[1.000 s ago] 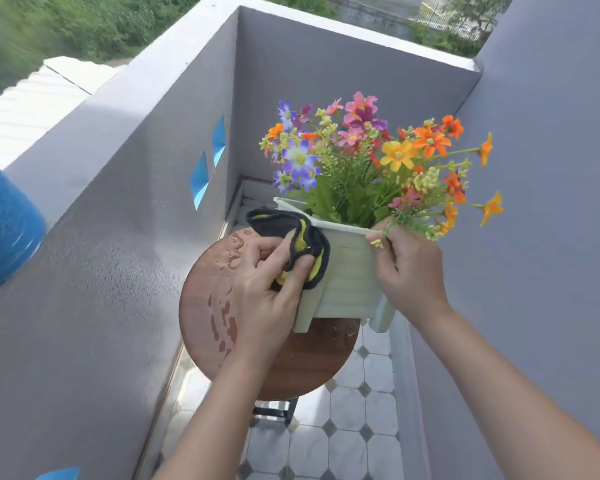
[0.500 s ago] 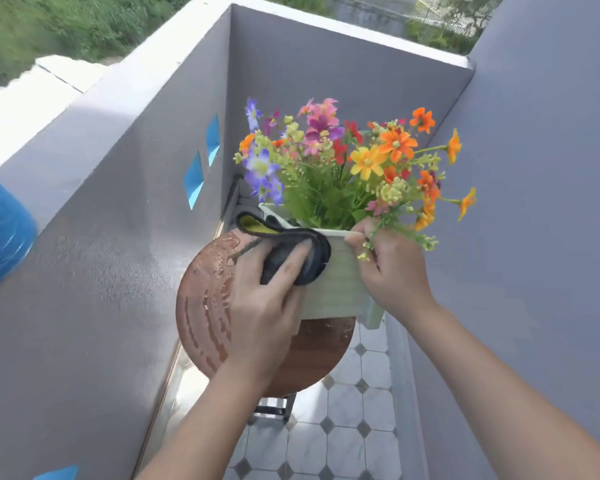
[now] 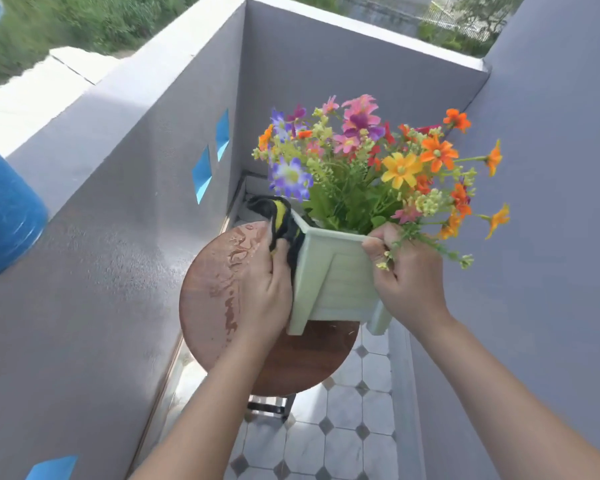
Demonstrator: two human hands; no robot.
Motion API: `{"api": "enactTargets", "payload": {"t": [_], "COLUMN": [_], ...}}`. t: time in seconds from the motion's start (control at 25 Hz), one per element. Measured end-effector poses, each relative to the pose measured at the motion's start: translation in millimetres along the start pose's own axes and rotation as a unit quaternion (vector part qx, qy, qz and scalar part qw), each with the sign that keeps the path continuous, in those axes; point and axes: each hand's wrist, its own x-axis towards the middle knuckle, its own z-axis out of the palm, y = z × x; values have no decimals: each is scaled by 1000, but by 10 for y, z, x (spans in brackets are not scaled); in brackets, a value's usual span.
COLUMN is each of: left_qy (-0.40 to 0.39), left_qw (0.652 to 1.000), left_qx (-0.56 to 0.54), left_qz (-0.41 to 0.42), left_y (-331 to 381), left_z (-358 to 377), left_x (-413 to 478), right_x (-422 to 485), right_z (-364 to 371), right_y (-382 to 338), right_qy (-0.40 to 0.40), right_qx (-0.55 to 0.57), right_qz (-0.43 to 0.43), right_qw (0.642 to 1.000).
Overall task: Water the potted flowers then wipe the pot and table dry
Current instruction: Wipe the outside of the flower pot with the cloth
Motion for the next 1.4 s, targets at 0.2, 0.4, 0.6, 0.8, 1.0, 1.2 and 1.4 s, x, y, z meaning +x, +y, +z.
{"api": "enactTargets", "payload": {"t": [0.2, 0.4, 0.6, 0.8, 1.0, 1.2, 1.4], "left_qy": [-13, -78, -48, 50, 108, 117, 114], "left_qw": [986, 944, 944, 950, 948, 951, 950], "left_qx": [-15, -117, -16, 52, 125, 163, 208], "left_qz": [-164, -297, -327, -304, -270, -235, -202], "left_y": [-72, 67, 99, 255, 429, 528, 707], "left_z": [36, -175, -197, -248, -300, -264, -165], "left_x": [564, 919, 1013, 872, 716, 654, 550], "right_x": [-46, -85, -18, 73, -65, -322, -271], "right_z": [4, -9, 1, -5, 23, 30, -18], "right_y": [27, 52, 161, 291, 195, -83, -355], "right_qy": [1, -25, -51, -74, -21, 43, 21], "right_qx": [14, 30, 54, 139, 96, 87, -83], "right_qz": [-21, -26, -74, -59, -35, 7, 14], "right_qw": [1000, 999, 995, 986, 995, 995, 996]}}
